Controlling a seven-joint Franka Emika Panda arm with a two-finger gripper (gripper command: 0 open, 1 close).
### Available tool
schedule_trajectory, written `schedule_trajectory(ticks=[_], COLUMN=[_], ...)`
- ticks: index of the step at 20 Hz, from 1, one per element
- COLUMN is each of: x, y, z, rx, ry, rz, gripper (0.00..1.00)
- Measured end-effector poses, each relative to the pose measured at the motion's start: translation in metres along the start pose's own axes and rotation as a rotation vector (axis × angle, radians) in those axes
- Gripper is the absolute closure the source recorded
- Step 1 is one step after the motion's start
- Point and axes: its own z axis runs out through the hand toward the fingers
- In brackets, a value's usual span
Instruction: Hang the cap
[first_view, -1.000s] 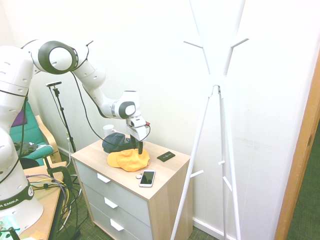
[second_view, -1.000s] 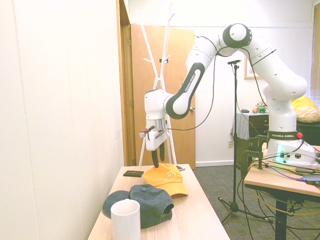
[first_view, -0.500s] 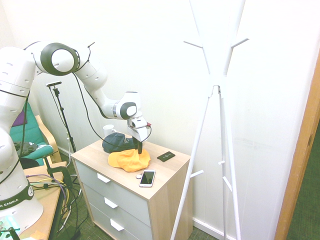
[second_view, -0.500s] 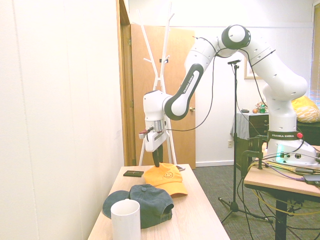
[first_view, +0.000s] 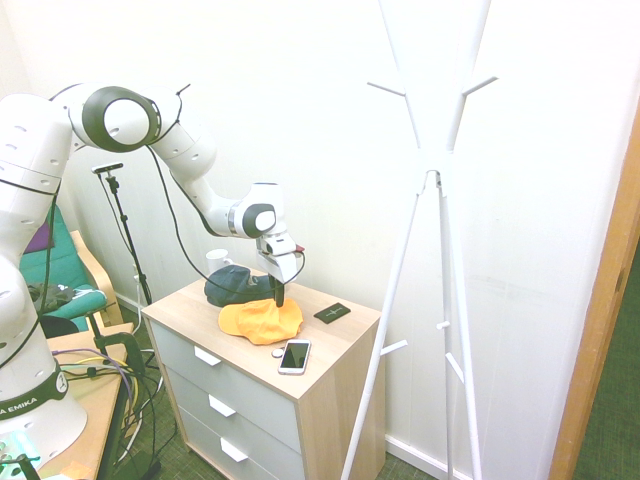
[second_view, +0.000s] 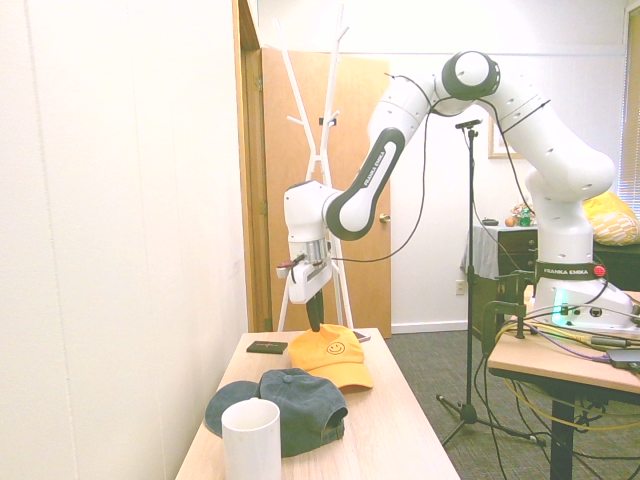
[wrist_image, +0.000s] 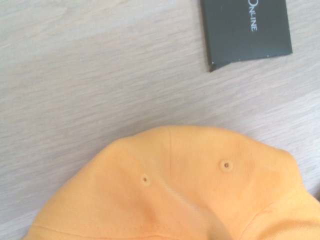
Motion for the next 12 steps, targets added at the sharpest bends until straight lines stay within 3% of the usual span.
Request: schedule_trajectory(ticks=[6,12], x=[0.004,0.0], y=[0.003,0.005], z=[-0.001,-0.029], rx=[-0.027,-0.117], ry=[0.0,0.073], rz=[0.001,-0.082], gripper=[1.0,1.0])
